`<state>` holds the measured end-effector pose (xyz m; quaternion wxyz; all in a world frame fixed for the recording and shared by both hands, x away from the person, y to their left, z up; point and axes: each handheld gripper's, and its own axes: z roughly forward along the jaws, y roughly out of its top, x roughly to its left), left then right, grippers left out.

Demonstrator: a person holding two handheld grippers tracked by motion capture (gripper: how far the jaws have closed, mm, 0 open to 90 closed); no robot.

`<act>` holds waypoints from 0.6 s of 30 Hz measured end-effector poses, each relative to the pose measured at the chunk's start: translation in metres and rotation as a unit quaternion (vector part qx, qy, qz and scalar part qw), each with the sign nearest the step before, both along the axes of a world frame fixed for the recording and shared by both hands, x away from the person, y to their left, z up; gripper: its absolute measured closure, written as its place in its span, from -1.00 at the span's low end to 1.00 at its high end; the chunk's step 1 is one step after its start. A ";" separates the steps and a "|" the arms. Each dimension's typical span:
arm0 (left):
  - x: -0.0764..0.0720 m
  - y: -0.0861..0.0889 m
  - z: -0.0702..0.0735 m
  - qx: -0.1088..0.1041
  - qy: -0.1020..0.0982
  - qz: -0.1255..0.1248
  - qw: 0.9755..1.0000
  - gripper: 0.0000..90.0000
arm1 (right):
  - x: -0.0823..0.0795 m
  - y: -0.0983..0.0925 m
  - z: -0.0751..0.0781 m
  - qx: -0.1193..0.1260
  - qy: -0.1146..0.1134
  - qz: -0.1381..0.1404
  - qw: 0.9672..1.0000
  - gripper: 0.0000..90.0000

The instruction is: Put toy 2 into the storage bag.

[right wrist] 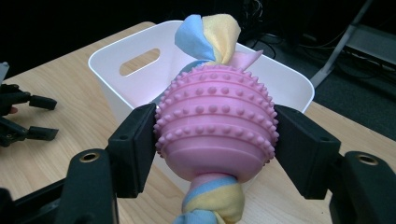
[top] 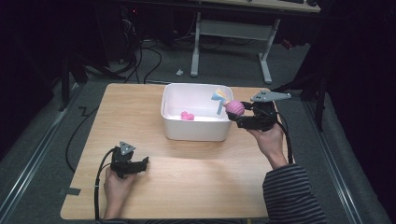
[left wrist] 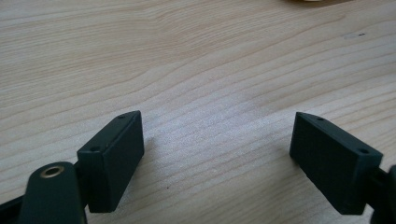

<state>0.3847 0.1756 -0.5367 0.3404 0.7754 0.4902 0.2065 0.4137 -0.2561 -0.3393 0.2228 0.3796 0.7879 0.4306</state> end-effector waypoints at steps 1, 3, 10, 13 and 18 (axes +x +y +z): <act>0.000 0.000 0.000 0.000 0.000 0.000 1.000 -0.60 | 0.002 0.000 0.000 -0.001 0.000 0.001 1.000 -0.24; 0.000 0.000 0.000 0.000 0.000 0.000 1.000 -0.60 | 0.007 0.001 -0.001 -0.004 0.006 -0.002 1.000 -0.24; 0.000 0.000 0.000 0.000 0.000 0.000 1.000 -0.60 | 0.023 0.007 -0.009 -0.015 0.028 -0.006 0.999 -0.25; 0.000 0.000 0.000 0.000 0.000 0.000 1.000 -0.60 | 0.029 0.010 -0.012 -0.023 0.037 -0.006 0.999 -0.25; 0.000 0.000 0.000 0.000 0.000 0.000 1.000 -0.60 | 0.038 0.015 -0.019 -0.038 0.056 -0.009 0.998 -0.25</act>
